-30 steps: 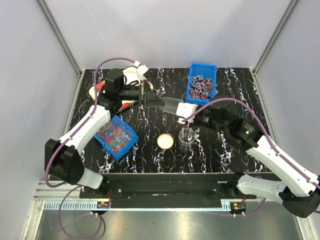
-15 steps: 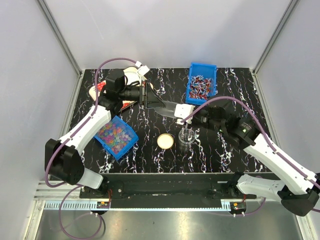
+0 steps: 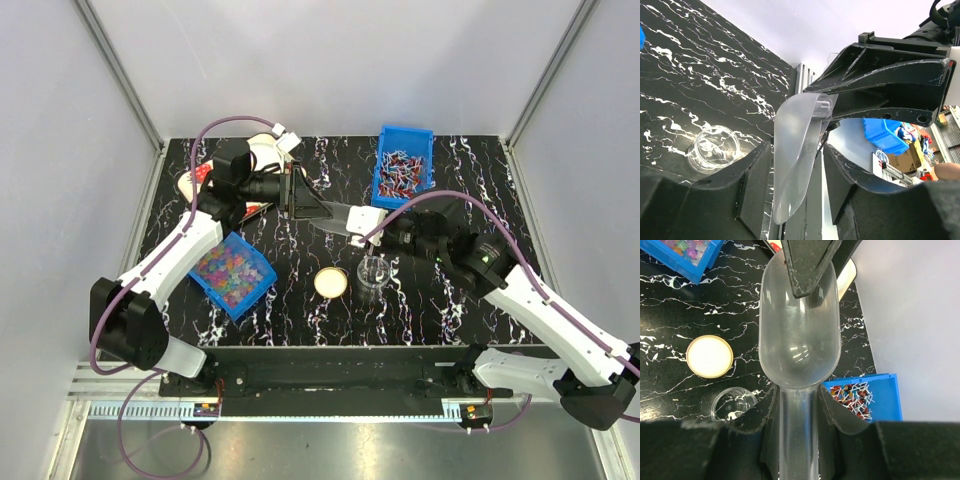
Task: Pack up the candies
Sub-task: Pick up the spatula from the center of the board.
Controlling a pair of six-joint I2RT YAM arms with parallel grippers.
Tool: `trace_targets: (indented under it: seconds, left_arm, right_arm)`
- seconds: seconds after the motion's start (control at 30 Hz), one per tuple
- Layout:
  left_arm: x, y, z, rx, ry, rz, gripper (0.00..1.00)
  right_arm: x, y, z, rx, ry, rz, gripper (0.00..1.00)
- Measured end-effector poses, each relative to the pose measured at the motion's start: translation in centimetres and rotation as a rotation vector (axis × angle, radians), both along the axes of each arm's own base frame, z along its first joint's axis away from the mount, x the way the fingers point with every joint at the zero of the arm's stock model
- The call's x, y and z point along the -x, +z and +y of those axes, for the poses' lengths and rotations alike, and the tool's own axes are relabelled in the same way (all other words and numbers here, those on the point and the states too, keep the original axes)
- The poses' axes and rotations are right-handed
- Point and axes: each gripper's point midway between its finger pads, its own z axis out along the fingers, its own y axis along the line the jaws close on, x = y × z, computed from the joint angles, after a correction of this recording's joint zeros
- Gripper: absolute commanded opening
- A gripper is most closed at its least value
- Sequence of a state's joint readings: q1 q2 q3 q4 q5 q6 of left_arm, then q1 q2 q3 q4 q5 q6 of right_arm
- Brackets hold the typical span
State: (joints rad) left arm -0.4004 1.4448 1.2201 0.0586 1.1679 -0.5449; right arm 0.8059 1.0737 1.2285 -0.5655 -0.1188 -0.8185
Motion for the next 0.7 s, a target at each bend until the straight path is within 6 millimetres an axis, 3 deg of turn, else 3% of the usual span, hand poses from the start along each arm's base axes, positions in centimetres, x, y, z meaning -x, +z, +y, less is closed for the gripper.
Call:
trace_targets:
  seconds: [0.3,0.7]
  left_arm:
    - [0.0,-0.4,0.0,-0.011,-0.002,-0.008,0.46]
    - [-0.1,-1.1,0.2,-0.032,0.007,-0.011,0.10]
  right_arm:
    - [0.0,0.2,-0.1,-0.005,-0.008,-0.003,0.00]
    - [0.1,0.6,-0.2,-0.014,-0.008,-0.008,0.00]
